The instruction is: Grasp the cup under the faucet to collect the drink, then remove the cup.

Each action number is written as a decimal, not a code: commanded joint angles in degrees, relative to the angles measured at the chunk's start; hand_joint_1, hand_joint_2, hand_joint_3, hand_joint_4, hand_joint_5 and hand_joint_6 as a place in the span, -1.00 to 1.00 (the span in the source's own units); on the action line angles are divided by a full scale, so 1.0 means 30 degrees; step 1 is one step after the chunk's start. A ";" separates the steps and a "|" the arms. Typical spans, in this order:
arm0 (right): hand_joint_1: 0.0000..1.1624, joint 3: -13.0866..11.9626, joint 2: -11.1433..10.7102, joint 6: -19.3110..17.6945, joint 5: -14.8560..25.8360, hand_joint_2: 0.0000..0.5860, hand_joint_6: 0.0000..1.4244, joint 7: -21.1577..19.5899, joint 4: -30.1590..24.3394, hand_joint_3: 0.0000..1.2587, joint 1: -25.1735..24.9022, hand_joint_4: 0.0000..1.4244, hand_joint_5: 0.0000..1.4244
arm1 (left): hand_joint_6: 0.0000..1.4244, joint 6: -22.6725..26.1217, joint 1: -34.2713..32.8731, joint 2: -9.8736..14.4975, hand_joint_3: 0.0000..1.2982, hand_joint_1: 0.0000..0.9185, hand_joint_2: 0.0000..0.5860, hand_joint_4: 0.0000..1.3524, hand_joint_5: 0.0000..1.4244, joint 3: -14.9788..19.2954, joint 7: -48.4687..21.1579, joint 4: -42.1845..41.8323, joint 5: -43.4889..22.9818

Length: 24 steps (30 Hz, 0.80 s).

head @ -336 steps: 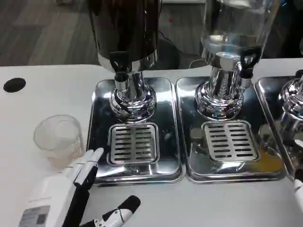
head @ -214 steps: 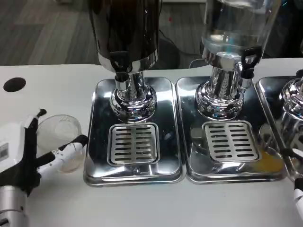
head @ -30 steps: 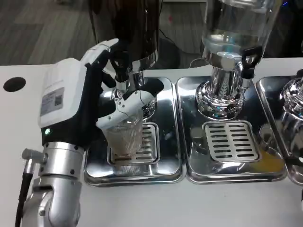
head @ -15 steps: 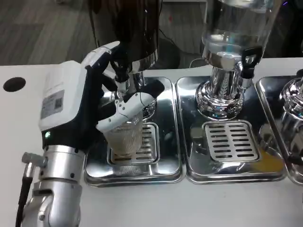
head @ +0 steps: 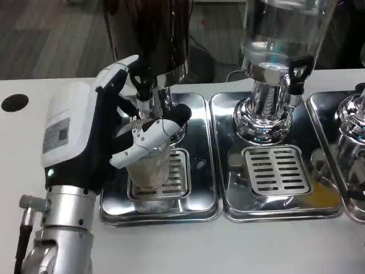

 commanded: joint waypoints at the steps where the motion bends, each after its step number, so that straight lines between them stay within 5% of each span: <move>1: -0.31 -0.0069 0.0009 -0.0289 0.0109 1.00 -1.00 -0.0015 0.0004 -0.68 0.0061 -0.92 -0.93 | 0.15 -0.0045 0.0590 -0.0066 -0.53 -1.00 -0.87 -0.64 -0.07 -0.0036 -0.0137 0.0104 -0.0124; 24: -0.31 -0.0010 -0.0015 -0.0082 0.0111 1.00 -1.00 0.0082 -0.0110 -0.70 -0.0096 -0.92 -0.93 | 0.15 -0.0743 0.1598 -0.0218 -0.52 -1.00 -0.86 -0.64 -0.07 -0.0026 -0.0005 0.0156 -0.0181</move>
